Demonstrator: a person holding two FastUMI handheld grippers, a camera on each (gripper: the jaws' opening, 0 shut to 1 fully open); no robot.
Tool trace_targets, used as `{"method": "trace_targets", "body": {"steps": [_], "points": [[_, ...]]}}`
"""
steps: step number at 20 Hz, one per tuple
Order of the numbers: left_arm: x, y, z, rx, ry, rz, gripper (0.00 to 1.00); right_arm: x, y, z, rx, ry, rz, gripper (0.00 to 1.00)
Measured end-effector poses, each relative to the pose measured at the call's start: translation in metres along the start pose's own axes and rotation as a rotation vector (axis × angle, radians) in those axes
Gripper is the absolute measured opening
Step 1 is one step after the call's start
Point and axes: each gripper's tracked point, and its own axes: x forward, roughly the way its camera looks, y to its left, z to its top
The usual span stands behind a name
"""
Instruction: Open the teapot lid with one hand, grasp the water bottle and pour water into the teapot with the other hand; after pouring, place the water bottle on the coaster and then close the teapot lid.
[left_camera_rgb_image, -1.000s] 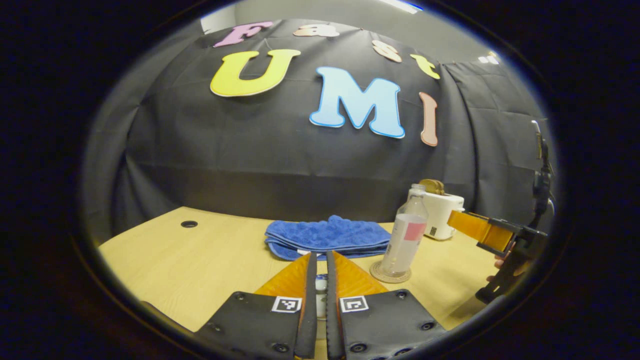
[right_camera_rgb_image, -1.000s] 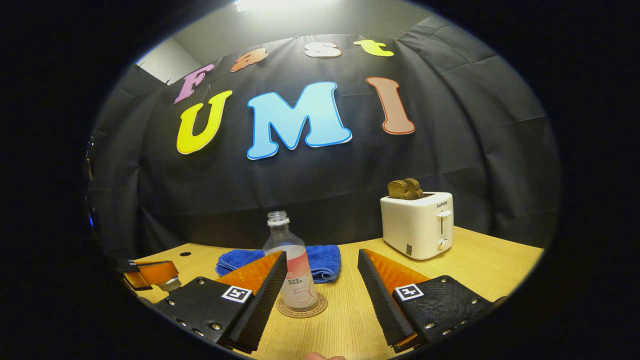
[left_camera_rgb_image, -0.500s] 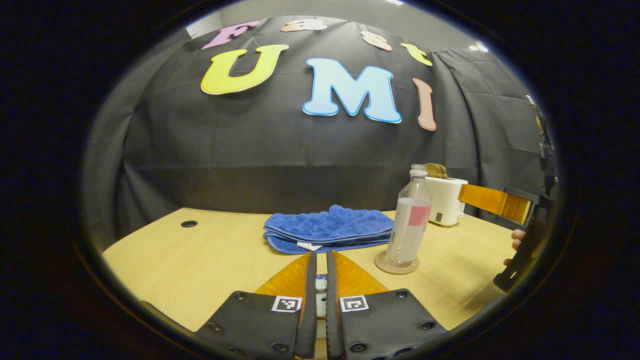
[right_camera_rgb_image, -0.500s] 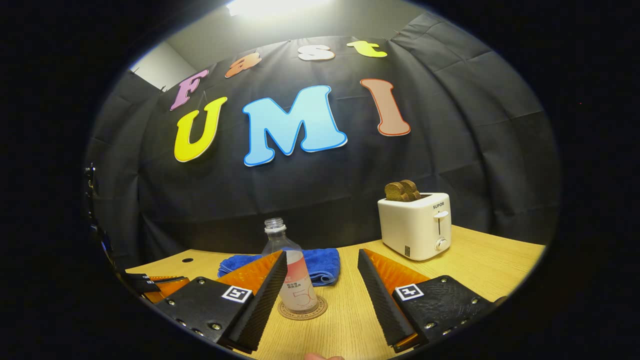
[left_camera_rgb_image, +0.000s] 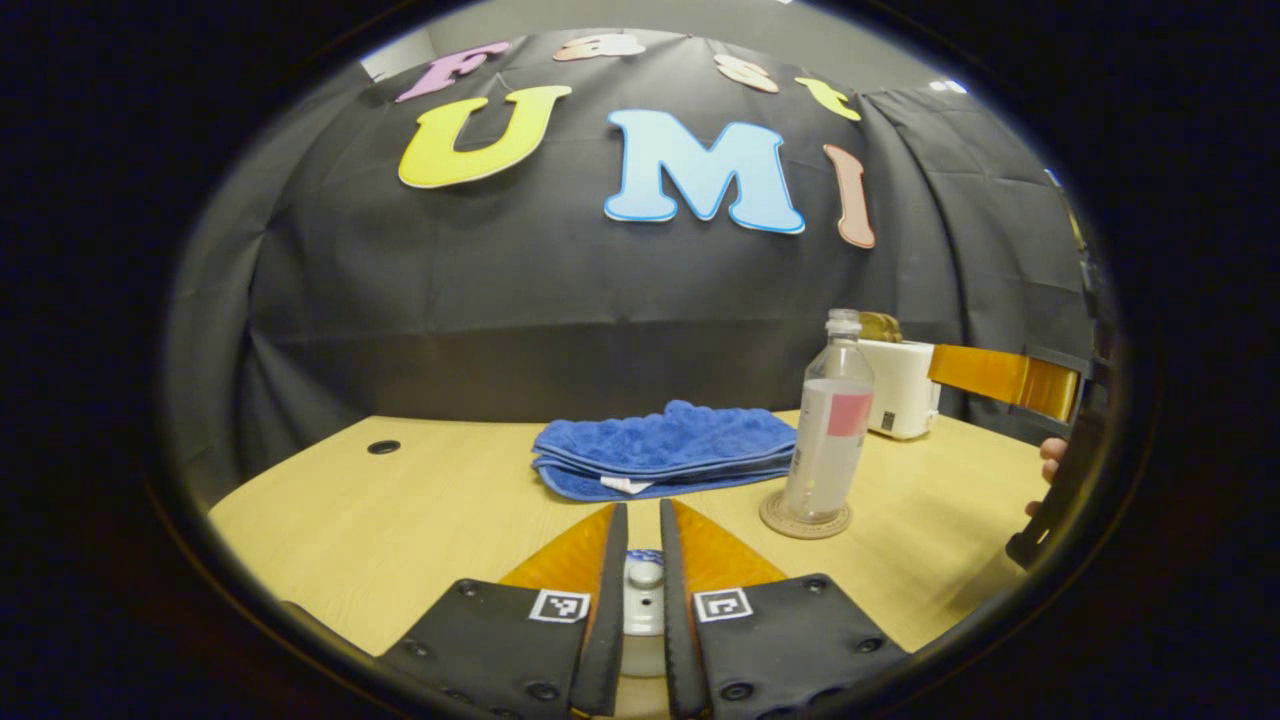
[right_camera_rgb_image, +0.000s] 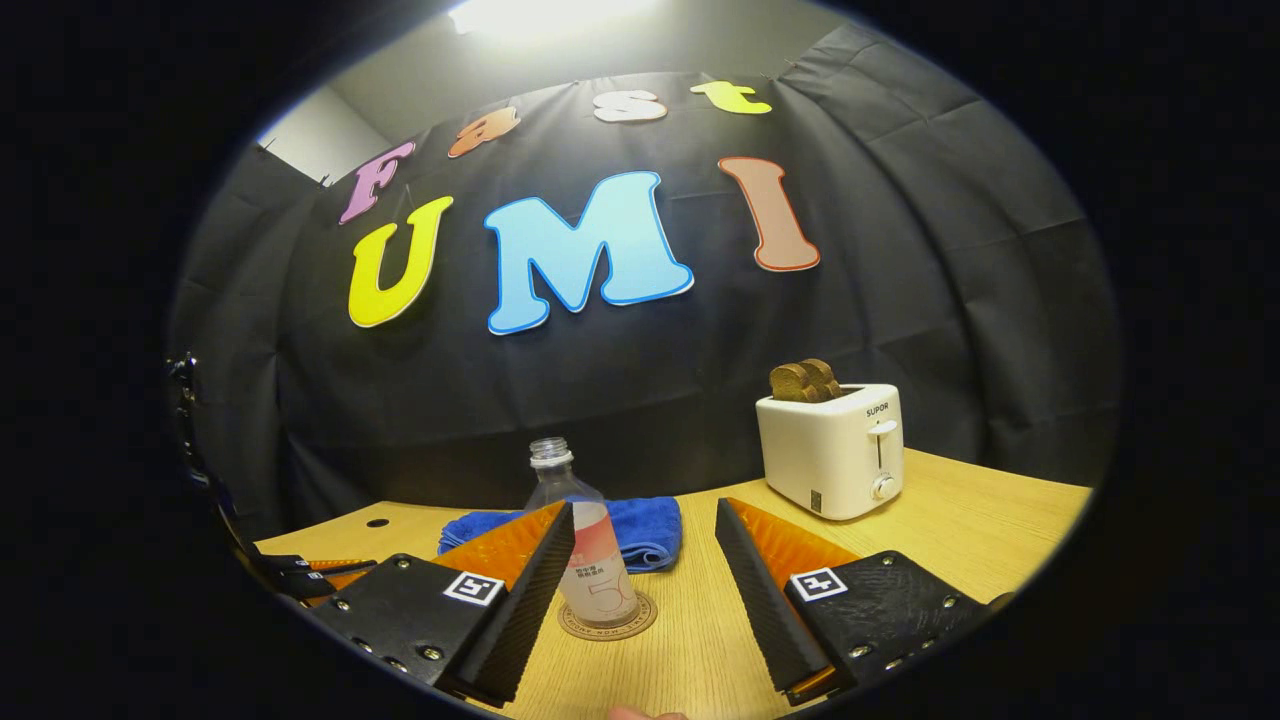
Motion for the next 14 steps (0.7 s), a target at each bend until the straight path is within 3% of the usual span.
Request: {"method": "trace_targets", "body": {"steps": [5, 11, 12, 14], "points": [[-0.011, 0.008, 0.003, -0.001, -0.019, 0.027, 0.34, -0.001, -0.002, 0.004, -0.01, -0.012, -0.009, 0.89], [-0.046, 0.004, 0.01, -0.046, -0.058, 0.02, 0.34, -0.012, 0.012, 0.008, 0.016, -0.015, 0.023, 0.88], [-0.054, 0.002, 0.011, -0.053, -0.063, 0.02, 0.29, -0.015, 0.015, 0.006, 0.007, -0.011, 0.029, 0.89], [-0.069, 0.0, 0.007, -0.045, -0.063, 0.019, 0.34, -0.025, 0.018, -0.003, -0.008, 0.003, 0.033, 0.89]]}}
